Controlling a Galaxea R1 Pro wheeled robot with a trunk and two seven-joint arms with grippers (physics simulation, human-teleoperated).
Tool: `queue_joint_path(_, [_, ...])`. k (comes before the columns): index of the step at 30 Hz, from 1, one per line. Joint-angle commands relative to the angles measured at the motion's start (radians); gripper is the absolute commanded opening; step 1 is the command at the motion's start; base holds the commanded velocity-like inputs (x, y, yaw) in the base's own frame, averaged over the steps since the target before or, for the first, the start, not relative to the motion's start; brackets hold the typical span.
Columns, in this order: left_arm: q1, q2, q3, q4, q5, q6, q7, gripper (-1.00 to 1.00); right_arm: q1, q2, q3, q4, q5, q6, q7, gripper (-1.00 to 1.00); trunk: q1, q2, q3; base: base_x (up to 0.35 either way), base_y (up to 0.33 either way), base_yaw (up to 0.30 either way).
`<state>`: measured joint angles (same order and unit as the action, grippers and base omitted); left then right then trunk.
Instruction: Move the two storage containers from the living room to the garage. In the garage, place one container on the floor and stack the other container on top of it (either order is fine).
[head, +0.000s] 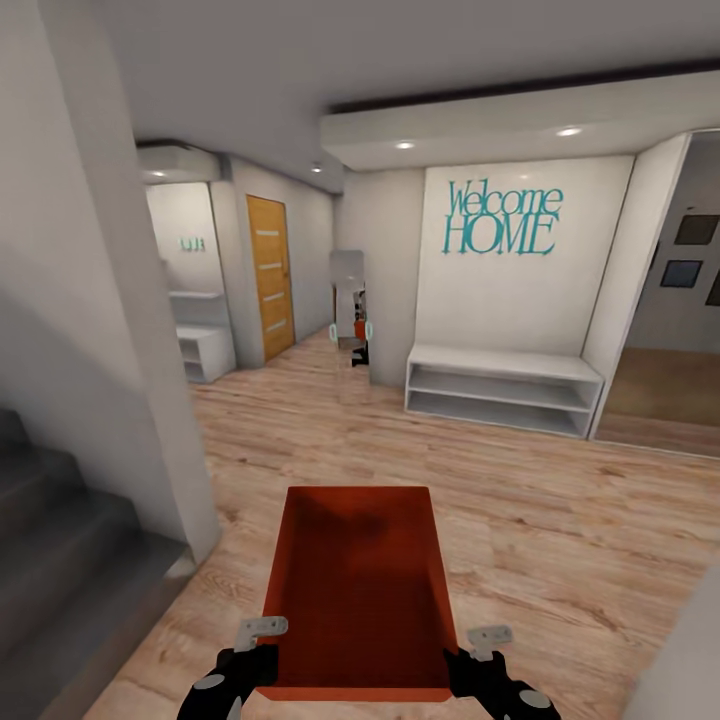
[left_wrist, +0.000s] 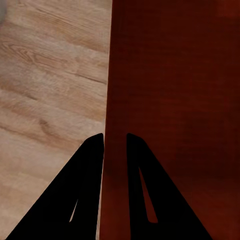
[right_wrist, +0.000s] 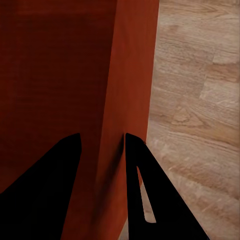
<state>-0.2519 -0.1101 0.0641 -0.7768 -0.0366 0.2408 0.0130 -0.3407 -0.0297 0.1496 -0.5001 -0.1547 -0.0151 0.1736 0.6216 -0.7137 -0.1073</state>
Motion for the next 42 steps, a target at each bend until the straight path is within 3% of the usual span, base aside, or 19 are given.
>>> queue_joint_path(1, [-0.001, 0.0, 0.049, -0.015, -0.005, 0.006, 0.004, -1.0, 0.0, -0.003, 0.024, 0.0, 0.069, -0.002, 0.021, -1.0, 0.001, -0.001, -0.002, 0.329, 0.0, 0.0])
queue_joint_path(27, [-0.001, 0.0, 0.049, -0.014, -0.005, 0.006, 0.004, -1.0, 0.0, -0.003, 0.025, 0.0, 0.069, -0.002, 0.021, -1.0, 0.001, -0.001, -0.002, 0.329, 0.0, 0.004])
queue_joint_path(42, [-0.001, 0.0, 0.049, -0.013, -0.005, 0.006, 0.004, -1.0, 0.0, -0.003, 0.025, 0.0, 0.069, -0.002, 0.021, -1.0, 0.001, -0.001, -0.002, 0.329, 0.0, 0.18])
